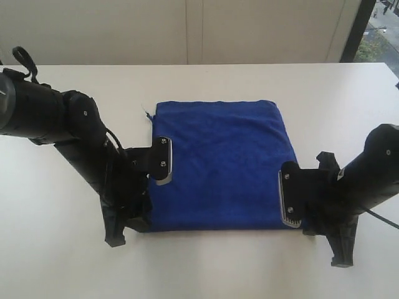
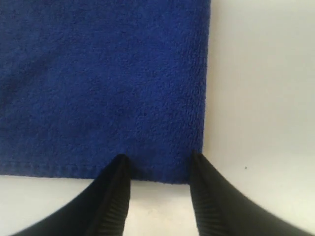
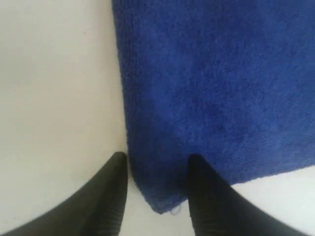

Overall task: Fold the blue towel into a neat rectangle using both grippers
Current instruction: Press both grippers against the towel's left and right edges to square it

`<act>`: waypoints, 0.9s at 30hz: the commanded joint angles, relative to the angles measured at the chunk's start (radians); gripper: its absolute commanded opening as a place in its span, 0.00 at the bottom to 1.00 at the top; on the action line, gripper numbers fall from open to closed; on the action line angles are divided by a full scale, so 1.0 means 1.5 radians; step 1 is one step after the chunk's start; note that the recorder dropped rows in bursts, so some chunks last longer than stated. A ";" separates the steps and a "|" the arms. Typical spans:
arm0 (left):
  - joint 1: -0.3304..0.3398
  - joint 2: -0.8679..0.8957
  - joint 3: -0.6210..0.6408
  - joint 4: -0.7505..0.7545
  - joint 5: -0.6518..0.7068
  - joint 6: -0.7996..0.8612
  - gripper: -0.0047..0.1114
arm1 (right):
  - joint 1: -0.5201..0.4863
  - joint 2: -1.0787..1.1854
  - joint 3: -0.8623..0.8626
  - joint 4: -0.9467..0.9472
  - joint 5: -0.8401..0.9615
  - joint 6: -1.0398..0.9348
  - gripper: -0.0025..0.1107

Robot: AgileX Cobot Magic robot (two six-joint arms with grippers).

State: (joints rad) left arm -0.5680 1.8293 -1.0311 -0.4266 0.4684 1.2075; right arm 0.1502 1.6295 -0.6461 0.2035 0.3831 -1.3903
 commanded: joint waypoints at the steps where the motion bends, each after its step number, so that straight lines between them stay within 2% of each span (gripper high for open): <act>1: -0.002 0.011 0.005 -0.007 0.008 0.003 0.43 | 0.000 0.013 0.001 0.000 -0.010 0.004 0.37; 11: -0.002 0.032 0.005 -0.007 0.008 0.003 0.43 | 0.000 0.010 0.001 0.001 -0.003 0.004 0.37; 21: -0.002 -0.041 0.005 0.040 0.065 -0.005 0.43 | 0.000 -0.069 -0.002 -0.002 0.028 0.017 0.37; 27: -0.002 -0.044 0.005 0.070 0.084 -0.015 0.43 | 0.000 -0.085 -0.002 -0.106 0.053 0.063 0.37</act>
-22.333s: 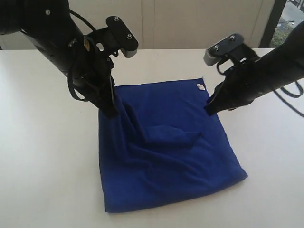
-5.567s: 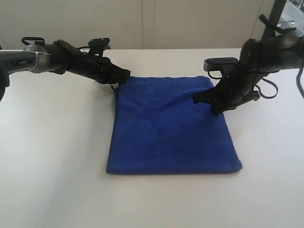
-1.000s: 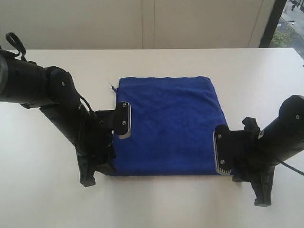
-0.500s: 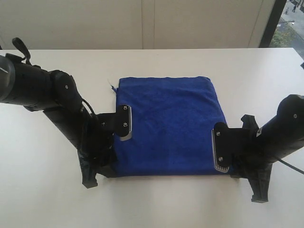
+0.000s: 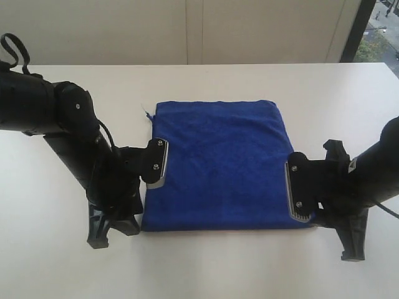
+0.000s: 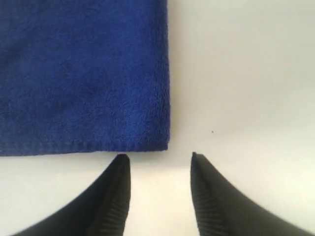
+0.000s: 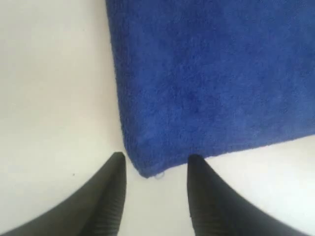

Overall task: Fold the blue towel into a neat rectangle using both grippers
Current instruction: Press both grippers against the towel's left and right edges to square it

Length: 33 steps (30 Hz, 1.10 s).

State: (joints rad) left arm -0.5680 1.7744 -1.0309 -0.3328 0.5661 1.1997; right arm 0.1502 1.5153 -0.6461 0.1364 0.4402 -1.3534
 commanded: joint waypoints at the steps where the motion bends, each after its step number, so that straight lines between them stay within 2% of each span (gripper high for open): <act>1: -0.002 -0.008 0.005 0.008 0.016 -0.010 0.43 | 0.000 -0.008 -0.002 -0.073 0.015 0.040 0.37; 4: -0.002 -0.008 0.005 0.003 0.003 -0.010 0.44 | 0.000 -0.001 -0.002 -0.075 0.003 0.040 0.37; 10: -0.002 -0.008 0.005 -0.025 -0.011 0.000 0.52 | 0.000 0.017 -0.002 -0.073 -0.020 0.040 0.37; 21: -0.029 -0.008 0.005 -0.045 -0.013 0.025 0.52 | 0.000 0.035 -0.002 -0.040 -0.031 0.035 0.37; 33: -0.029 0.024 0.005 -0.037 -0.046 0.025 0.52 | 0.000 0.038 -0.002 -0.027 -0.029 0.032 0.37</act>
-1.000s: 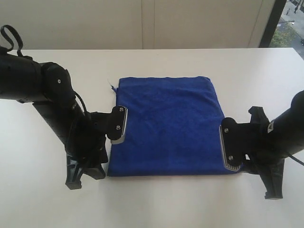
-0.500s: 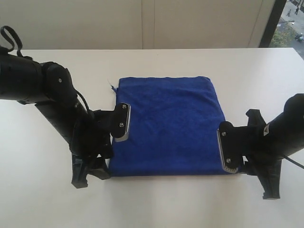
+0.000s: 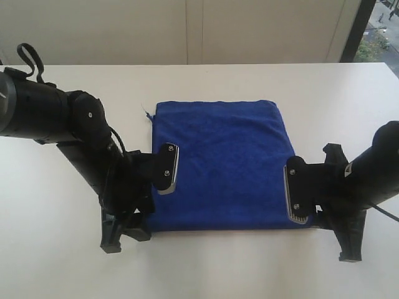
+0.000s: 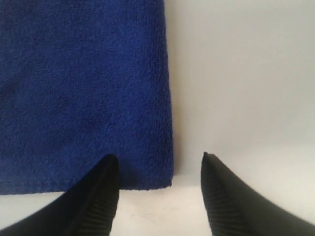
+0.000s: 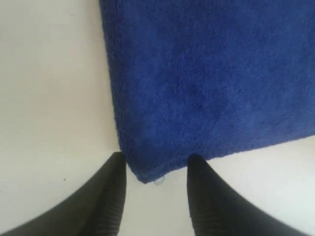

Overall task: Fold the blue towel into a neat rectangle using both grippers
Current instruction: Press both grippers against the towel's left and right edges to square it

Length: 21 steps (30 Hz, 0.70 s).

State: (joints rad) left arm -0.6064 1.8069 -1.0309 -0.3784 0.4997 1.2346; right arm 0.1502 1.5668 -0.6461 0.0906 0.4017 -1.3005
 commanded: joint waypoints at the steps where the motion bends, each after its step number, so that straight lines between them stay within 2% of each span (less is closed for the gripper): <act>1: -0.004 0.003 0.005 -0.006 -0.003 0.002 0.52 | 0.000 0.007 -0.002 0.004 -0.004 -0.003 0.37; 21: -0.004 0.026 0.005 -0.006 -0.006 0.002 0.52 | 0.000 0.062 -0.002 0.005 -0.006 -0.023 0.37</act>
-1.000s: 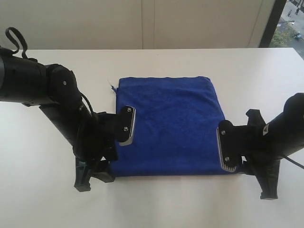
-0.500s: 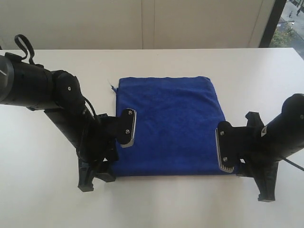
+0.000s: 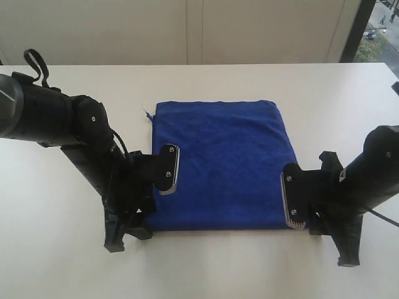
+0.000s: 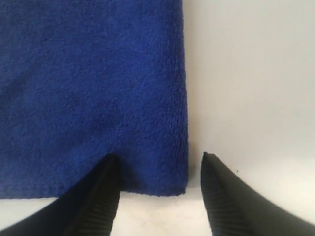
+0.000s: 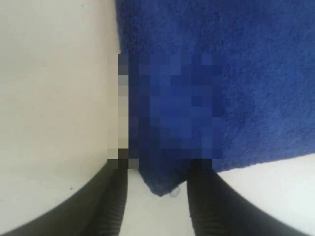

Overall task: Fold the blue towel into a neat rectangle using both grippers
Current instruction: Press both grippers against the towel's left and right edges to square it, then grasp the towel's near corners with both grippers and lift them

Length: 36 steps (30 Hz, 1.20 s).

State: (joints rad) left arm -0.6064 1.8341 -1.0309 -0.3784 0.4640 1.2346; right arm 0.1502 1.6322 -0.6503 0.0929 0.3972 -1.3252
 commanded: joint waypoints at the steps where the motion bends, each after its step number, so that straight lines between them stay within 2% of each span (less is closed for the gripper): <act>1: -0.004 0.008 0.005 -0.006 0.018 0.002 0.52 | 0.000 0.018 0.001 0.003 -0.003 -0.006 0.37; 4: -0.004 0.008 0.005 -0.006 0.017 0.002 0.49 | 0.000 0.018 0.001 0.003 -0.001 -0.006 0.34; 9: -0.004 0.008 0.005 -0.006 0.019 0.000 0.32 | 0.000 0.018 0.001 0.005 0.003 -0.003 0.22; 16: -0.004 0.008 0.005 0.007 0.036 0.000 0.16 | 0.000 0.018 0.001 0.005 0.005 -0.003 0.07; 21: -0.004 0.008 0.005 0.013 0.054 -0.003 0.04 | 0.000 0.001 0.001 0.005 0.005 -0.002 0.04; 29: -0.004 -0.017 0.005 0.013 0.111 -0.004 0.04 | 0.019 -0.095 0.001 0.043 0.073 0.050 0.02; 33: -0.004 -0.059 0.005 0.013 0.205 -0.005 0.04 | 0.067 -0.142 0.001 0.062 0.155 0.089 0.02; 36: -0.004 -0.073 0.005 0.013 0.244 -0.038 0.04 | 0.090 -0.156 0.001 0.064 0.184 0.128 0.02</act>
State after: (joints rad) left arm -0.6064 1.7490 -1.0329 -0.3520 0.7661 1.2188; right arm 0.2613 1.4190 -0.6546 0.1807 0.6387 -1.1782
